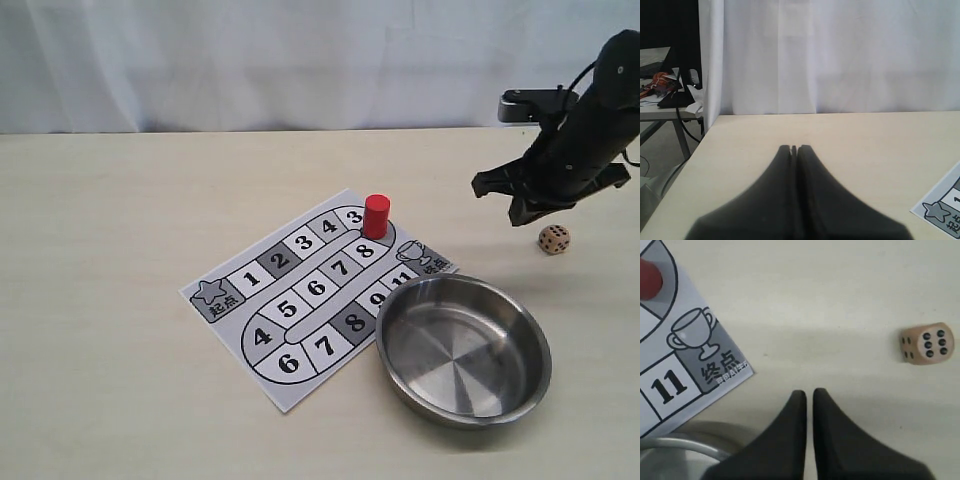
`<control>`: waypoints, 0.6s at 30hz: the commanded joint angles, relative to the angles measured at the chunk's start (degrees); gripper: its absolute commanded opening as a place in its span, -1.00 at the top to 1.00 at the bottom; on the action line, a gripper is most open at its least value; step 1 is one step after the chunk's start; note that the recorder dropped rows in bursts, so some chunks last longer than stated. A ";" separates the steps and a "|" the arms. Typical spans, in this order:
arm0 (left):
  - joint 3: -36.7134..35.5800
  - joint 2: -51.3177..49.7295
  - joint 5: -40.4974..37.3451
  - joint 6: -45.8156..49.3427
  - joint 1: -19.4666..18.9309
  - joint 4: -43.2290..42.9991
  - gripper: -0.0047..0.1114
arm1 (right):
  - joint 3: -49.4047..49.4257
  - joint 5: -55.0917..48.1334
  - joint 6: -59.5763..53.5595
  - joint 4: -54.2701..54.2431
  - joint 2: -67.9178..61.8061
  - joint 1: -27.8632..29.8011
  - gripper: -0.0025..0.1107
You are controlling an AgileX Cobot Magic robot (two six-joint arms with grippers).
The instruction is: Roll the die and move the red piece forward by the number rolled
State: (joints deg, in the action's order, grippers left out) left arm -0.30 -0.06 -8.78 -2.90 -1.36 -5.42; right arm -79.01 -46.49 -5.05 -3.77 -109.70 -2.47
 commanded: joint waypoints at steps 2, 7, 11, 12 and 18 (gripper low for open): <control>0.30 0.06 0.53 -0.12 0.01 0.04 0.92 | 3.34 1.50 -0.50 0.45 6.11 0.38 0.88; 0.30 0.06 0.53 -0.12 0.01 0.04 0.92 | 9.41 5.80 -1.53 0.45 15.12 0.38 0.88; 0.30 0.06 0.53 -0.12 0.01 0.04 0.92 | 15.48 10.29 -1.84 0.45 25.25 0.38 0.88; 0.30 0.06 0.63 -0.12 0.01 0.04 0.92 | 17.10 11.54 -1.84 0.45 28.28 0.38 0.88; 0.30 0.06 0.63 -0.12 0.01 0.04 0.92 | 27.18 16.64 -1.84 0.45 57.17 0.38 0.88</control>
State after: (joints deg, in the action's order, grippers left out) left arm -0.30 -0.06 -8.78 -2.90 -1.36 -5.42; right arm -53.84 -30.94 -6.48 -3.77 -60.00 -2.37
